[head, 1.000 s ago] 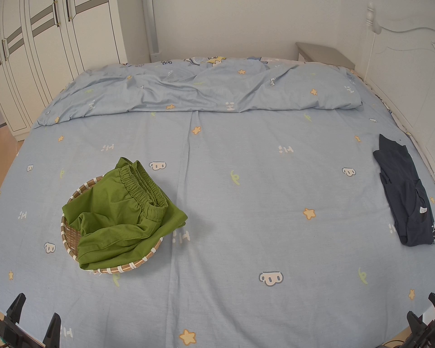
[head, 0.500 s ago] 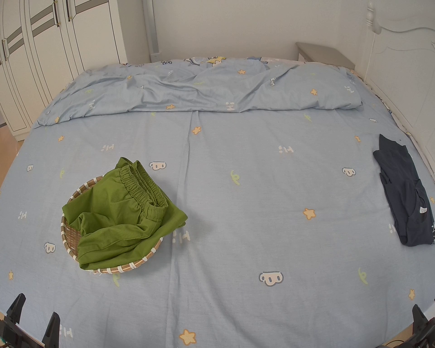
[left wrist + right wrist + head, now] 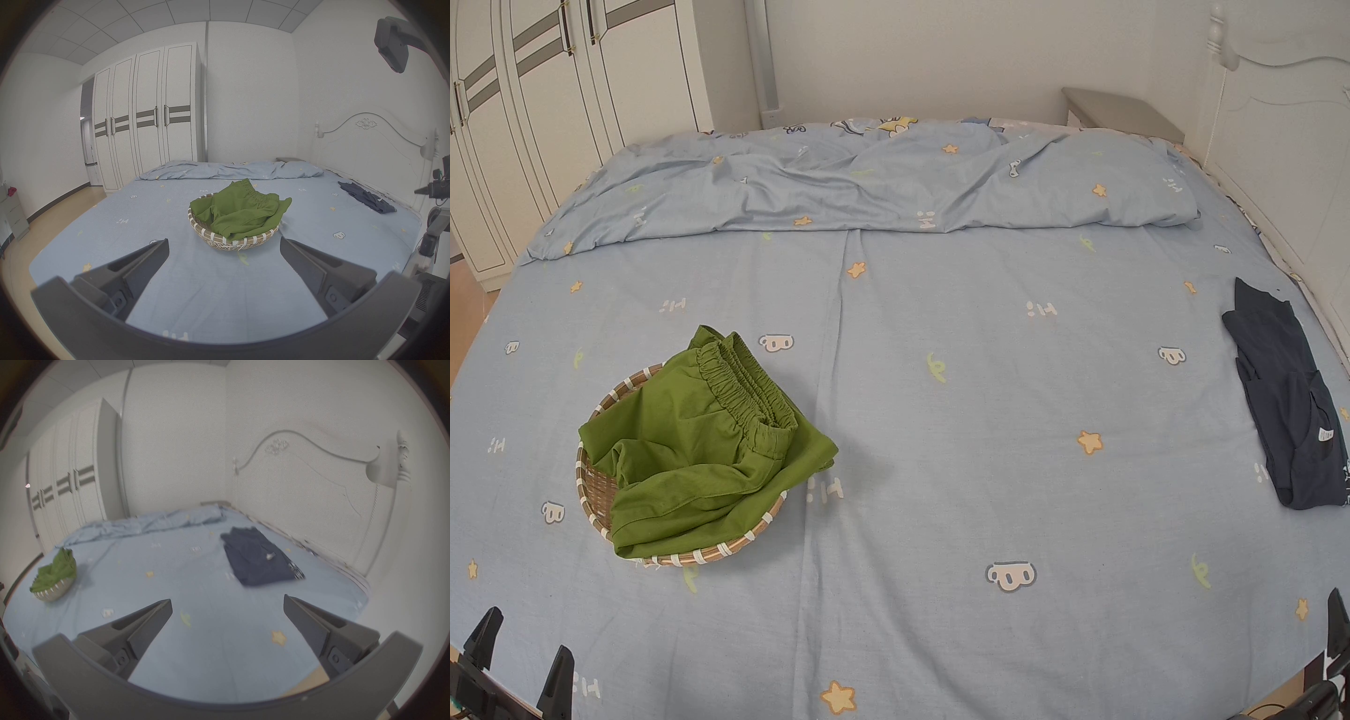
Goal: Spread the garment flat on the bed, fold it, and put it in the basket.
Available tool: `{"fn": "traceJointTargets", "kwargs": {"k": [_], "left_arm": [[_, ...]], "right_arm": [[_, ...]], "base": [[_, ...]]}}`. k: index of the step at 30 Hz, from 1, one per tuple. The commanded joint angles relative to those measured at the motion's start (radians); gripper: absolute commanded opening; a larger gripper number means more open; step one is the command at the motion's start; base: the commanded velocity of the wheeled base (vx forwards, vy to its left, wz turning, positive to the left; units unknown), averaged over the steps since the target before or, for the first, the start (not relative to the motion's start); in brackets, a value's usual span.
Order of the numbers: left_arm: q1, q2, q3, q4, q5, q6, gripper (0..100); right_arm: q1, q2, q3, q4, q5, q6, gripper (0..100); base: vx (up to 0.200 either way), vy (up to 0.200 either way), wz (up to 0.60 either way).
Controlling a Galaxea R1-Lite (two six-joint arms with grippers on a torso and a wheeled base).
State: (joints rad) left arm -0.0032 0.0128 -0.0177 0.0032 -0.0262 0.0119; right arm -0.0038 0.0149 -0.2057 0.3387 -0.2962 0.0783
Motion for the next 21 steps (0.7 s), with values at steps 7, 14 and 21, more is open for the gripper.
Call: {"fn": "traceJointTargets", "kwargs": {"k": [7,14,21], "left_arm": [[0.000,-0.013,0.016,0.000,0.000,0.000,100],[0.000,-0.013,0.016,0.000,0.000,0.000,100],[0.000,-0.013,0.016,0.000,0.000,0.000,100]], "right_arm": [[0.004,-0.010,0.206,-0.330,0.296,-0.078,100],[0.002,-0.012,0.206,-0.333,0.296,-0.072,100],[0.001,-0.010,0.206,-0.343,0.290,-0.072,100]], "base": [[0.000,0.000,0.00],[0.000,0.000,0.00],[0.000,0.000,0.00]]}}
